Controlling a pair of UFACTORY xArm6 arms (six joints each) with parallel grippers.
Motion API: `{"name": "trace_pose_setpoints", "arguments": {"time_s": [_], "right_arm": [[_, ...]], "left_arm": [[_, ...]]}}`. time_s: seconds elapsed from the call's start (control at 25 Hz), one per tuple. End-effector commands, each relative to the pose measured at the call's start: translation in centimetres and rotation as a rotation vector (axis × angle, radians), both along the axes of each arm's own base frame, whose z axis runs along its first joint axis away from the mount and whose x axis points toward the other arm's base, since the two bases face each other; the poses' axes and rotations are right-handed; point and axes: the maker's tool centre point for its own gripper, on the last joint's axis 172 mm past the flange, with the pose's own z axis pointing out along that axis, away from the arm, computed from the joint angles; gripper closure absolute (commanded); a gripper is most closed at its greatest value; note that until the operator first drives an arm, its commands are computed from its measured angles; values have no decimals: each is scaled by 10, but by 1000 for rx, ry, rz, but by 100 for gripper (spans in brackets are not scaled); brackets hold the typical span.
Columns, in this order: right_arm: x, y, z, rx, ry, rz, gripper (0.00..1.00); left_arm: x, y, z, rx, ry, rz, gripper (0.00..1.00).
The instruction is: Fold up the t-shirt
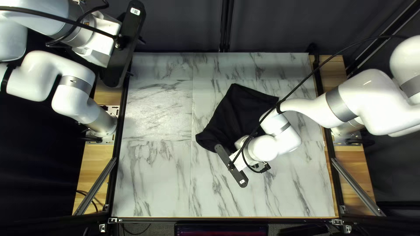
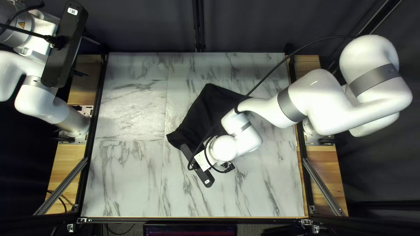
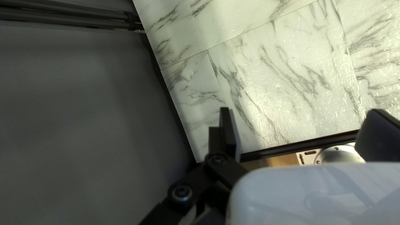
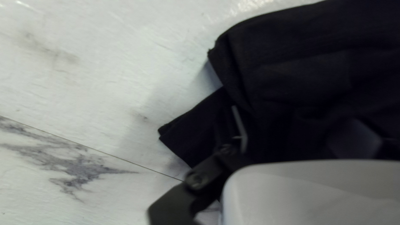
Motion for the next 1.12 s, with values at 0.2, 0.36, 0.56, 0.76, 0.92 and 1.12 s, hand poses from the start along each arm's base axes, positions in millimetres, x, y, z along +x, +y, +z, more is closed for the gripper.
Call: {"name": "trace_pose_setpoints", "arguments": {"time_s": [0.2,0.36,0.56,0.76,0.92,1.12], "right_arm": [[1,-3,3,-9,-9,-4,100],[2,-4,22,-22,-17,-8,100],[3,-20,69,-55,-26,-14,100],[0,-32,111,-93,-30,-21,100],[-4,-37,144,-125,-28,-30,100],[-3,-41,165,-152,-29,-33,100]], "left_arm": [[0,0,0,0,0,0,0],[0,0,0,0,0,0,0],[0,0,0,0,0,0,0],[0,0,0,0,0,0,0],[0,0,0,0,0,0,0],[0,0,0,0,0,0,0]]}}
